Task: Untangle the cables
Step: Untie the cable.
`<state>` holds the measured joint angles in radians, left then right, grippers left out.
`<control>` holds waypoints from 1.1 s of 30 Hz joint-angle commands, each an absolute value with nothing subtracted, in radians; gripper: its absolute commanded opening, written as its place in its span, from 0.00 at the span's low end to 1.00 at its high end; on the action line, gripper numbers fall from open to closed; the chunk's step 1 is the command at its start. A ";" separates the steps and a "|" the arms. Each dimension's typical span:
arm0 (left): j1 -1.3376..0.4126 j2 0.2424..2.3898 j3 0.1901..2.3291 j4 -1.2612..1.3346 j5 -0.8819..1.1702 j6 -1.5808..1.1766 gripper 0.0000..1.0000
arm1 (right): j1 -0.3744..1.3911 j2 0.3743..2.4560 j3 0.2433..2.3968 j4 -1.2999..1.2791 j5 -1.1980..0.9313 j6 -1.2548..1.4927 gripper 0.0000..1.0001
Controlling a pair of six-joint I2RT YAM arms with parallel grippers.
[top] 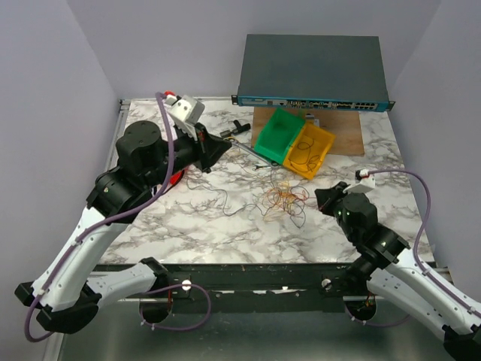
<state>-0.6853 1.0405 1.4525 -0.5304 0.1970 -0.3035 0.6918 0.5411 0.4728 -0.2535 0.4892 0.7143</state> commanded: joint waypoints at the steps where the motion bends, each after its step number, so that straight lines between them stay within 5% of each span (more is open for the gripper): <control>1: -0.672 1.002 1.436 -0.494 0.161 -0.313 0.00 | 0.692 0.567 0.532 -0.346 0.523 0.683 0.15; 5: -0.671 1.007 1.455 -0.528 0.166 -0.293 0.00 | 0.693 0.601 0.569 -0.287 0.350 0.550 0.72; 7: -0.671 1.005 1.440 -0.513 0.206 -0.288 0.00 | 0.693 0.620 0.556 -0.198 0.193 0.473 0.81; 13: -0.668 1.023 1.428 -0.494 0.272 -0.291 0.00 | 0.694 0.874 0.587 -0.038 -0.203 0.392 0.84; 19: -0.662 1.025 1.470 -0.525 0.247 -0.275 0.00 | 0.743 1.040 0.535 0.299 -0.343 0.378 0.91; 28: -0.656 1.019 1.521 -0.545 0.246 -0.280 0.00 | 0.933 1.344 0.675 0.479 -0.148 0.257 0.89; 33: -0.650 1.020 1.594 -0.571 0.212 -0.281 0.00 | 0.953 1.457 0.628 0.567 0.087 0.336 0.71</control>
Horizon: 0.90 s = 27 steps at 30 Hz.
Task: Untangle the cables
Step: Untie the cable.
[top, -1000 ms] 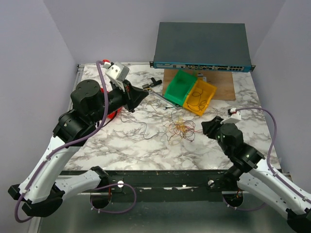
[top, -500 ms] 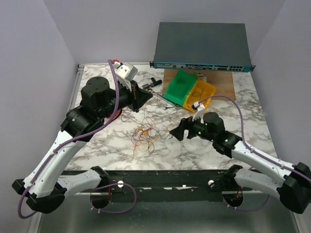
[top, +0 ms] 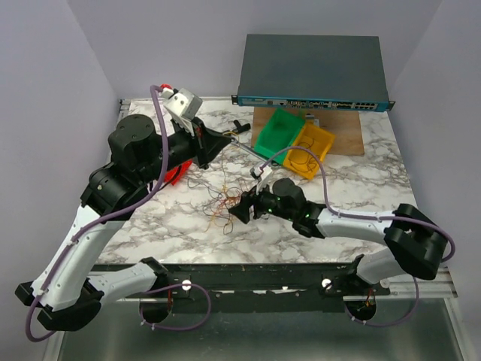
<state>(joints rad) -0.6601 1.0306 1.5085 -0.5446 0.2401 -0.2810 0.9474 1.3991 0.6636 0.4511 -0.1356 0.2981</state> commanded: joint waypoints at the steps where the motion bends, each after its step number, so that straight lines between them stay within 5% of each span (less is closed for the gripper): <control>1: -0.648 1.018 1.614 -0.584 0.193 -0.279 0.00 | 0.953 1.460 0.600 0.593 0.122 0.369 0.67; 3: -0.643 1.005 1.636 -0.591 0.171 -0.272 0.00 | 0.953 1.460 0.553 0.610 0.195 0.429 0.48; 5: -0.637 0.979 1.641 -0.584 0.139 -0.272 0.00 | 0.953 1.448 0.540 0.532 0.309 0.516 0.11; 6: -0.636 0.965 1.637 -0.582 0.100 -0.270 0.00 | 0.953 1.436 0.543 0.461 0.371 0.554 0.01; 13: -0.622 0.855 1.565 -0.582 -0.378 -0.176 0.00 | 0.924 1.232 0.460 -0.008 0.742 0.925 0.01; 18: -0.606 0.780 1.475 -0.533 -0.581 -0.122 0.00 | 0.802 1.028 0.378 -0.223 0.741 1.169 0.01; 22: -0.593 0.760 1.448 -0.507 -0.789 -0.080 0.00 | 0.771 0.816 0.378 -0.664 0.890 1.601 0.01; 27: -0.580 0.700 1.326 -0.427 -0.746 -0.111 0.00 | 0.769 0.551 0.419 -0.860 1.000 1.644 0.01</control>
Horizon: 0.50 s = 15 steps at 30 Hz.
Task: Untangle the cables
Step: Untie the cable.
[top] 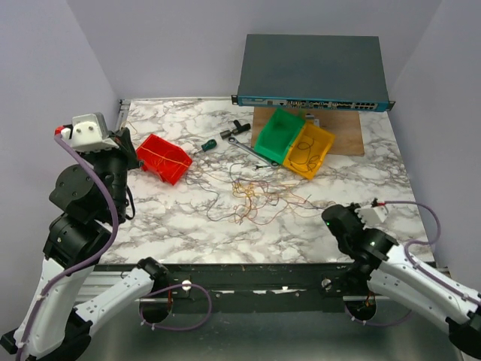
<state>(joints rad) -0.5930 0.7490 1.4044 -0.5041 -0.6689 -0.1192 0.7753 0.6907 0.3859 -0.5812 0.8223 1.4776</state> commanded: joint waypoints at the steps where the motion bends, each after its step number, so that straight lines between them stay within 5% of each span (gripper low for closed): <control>1: -0.578 0.701 1.321 -0.438 -0.717 -0.124 0.00 | 0.769 0.517 0.426 -0.824 1.003 1.576 0.01; 3: -0.578 0.703 1.292 -0.432 -0.588 -0.130 0.00 | 0.770 0.472 0.435 -0.637 0.945 1.248 0.05; 6: -0.577 0.698 1.240 -0.425 -0.326 -0.150 0.00 | 0.769 0.448 0.443 -0.417 0.779 0.917 0.55; 8: -0.577 0.693 1.194 -0.410 -0.184 -0.172 0.00 | 0.769 0.448 0.433 -0.328 0.694 0.831 0.77; 15: -0.576 0.693 1.002 -0.464 -0.148 -0.343 0.00 | 0.770 0.573 0.444 -0.104 0.285 0.541 0.86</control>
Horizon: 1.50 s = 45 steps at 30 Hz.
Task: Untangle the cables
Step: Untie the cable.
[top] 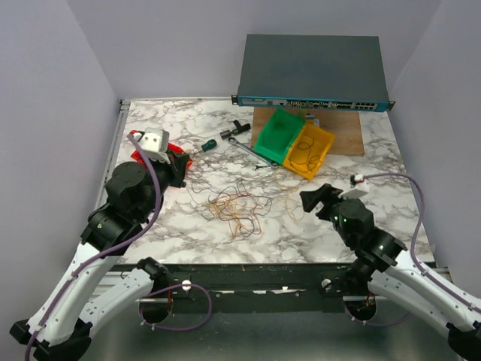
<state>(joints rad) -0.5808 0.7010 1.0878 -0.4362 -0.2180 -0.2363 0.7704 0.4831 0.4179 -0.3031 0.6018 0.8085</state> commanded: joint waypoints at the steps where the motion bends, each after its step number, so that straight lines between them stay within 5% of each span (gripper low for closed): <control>1: -0.575 0.686 0.988 -0.480 -0.200 -0.353 0.00 | 0.770 0.635 0.466 -0.090 0.224 0.524 0.86; 12: -0.540 0.595 1.003 -0.586 -0.528 -0.322 0.00 | 0.816 1.291 0.741 0.149 -0.075 0.351 0.97; 26: -0.535 0.516 0.950 -0.500 -0.554 -0.273 0.00 | 0.923 1.762 1.020 0.230 0.049 0.540 0.98; 28: -0.535 0.507 0.949 -0.497 -0.566 -0.269 0.00 | 0.940 1.790 1.014 0.237 0.088 0.599 0.90; 31: -0.534 0.499 0.951 -0.497 -0.591 -0.259 0.00 | 0.950 1.806 0.986 0.213 0.141 0.658 0.65; 33: -0.533 0.490 0.951 -0.499 -0.605 -0.250 0.00 | 0.950 1.785 0.948 0.192 0.192 0.682 0.22; 35: -0.534 0.479 0.955 -0.501 -0.631 -0.237 0.00 | 0.950 1.730 0.897 0.144 0.296 0.727 0.01; 45: -0.529 0.448 0.971 -0.531 -0.823 -0.194 0.00 | 0.912 1.286 0.664 -0.329 0.854 0.966 0.01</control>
